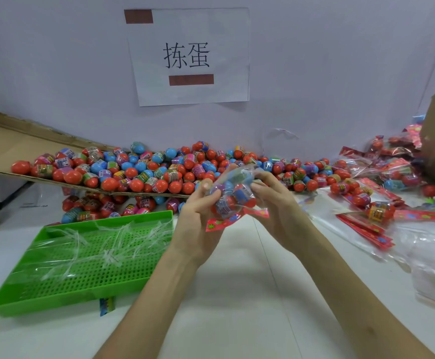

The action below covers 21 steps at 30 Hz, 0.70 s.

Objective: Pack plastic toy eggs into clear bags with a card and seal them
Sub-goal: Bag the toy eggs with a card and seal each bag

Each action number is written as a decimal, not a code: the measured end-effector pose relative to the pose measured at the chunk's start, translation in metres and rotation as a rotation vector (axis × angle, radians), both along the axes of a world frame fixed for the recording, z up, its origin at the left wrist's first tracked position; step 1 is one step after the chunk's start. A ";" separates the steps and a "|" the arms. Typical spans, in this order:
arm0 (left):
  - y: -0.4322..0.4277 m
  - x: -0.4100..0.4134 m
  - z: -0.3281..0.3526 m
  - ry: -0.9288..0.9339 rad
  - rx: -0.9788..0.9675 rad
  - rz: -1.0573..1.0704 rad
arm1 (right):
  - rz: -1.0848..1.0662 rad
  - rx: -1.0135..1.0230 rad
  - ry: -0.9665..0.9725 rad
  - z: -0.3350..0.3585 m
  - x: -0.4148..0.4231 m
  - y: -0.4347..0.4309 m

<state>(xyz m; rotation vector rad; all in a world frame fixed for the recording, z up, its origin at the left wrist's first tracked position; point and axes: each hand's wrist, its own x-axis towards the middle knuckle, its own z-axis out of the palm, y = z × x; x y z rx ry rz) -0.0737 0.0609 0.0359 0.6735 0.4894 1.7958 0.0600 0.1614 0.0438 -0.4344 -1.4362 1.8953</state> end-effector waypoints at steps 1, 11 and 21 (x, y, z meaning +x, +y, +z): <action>0.000 -0.002 0.000 0.013 -0.005 0.037 | -0.042 -0.001 -0.031 -0.001 -0.003 -0.002; -0.001 -0.008 0.001 -0.078 -0.067 0.074 | -0.212 0.234 -0.196 -0.006 -0.010 -0.004; -0.001 -0.006 0.003 -0.170 -0.107 0.110 | -0.049 0.017 0.033 -0.010 -0.014 -0.010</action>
